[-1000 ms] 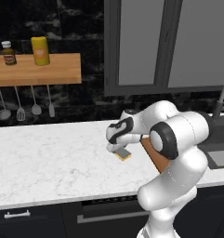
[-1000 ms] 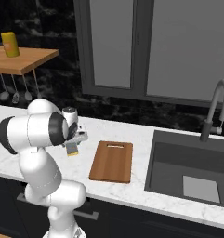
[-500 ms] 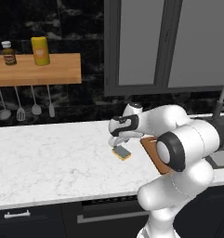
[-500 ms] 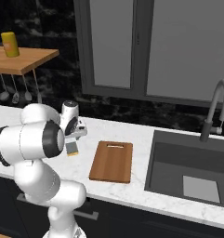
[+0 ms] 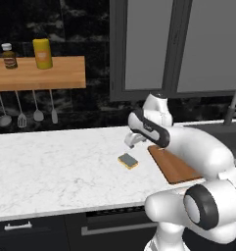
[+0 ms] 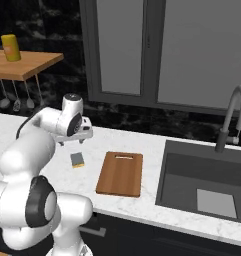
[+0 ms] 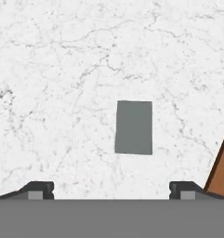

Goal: Pick up the sponge from the counter and clean the cutting board by briefly scrubbing or pressing down on the cutting board. Once finished, release the sponge.

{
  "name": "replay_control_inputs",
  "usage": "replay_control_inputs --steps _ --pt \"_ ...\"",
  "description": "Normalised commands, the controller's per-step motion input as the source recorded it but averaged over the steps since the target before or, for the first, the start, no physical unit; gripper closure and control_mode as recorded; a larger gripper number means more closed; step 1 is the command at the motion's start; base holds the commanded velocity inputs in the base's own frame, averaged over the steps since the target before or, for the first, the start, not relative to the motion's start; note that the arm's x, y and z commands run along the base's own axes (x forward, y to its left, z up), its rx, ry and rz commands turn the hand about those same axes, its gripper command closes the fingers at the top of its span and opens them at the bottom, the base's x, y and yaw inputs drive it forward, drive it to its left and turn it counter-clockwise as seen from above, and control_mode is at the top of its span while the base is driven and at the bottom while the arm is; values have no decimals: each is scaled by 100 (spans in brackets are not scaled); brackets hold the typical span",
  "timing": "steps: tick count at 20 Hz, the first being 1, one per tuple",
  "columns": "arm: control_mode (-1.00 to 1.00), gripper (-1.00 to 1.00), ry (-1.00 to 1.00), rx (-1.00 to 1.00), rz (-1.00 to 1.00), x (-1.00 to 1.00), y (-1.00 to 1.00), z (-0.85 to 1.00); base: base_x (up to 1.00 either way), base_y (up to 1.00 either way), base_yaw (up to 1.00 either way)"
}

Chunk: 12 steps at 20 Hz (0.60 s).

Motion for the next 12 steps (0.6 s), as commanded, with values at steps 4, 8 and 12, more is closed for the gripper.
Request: replay_control_inputs --steps 4,8,12 --pt "-100 -100 0 0 -3 -81 -31 59 0 0 0" --pt "-100 -100 -12 2 -16 -82 -19 37 0 0 0" --pt "-100 -100 -15 8 -24 -100 -14 26 0 0 0"
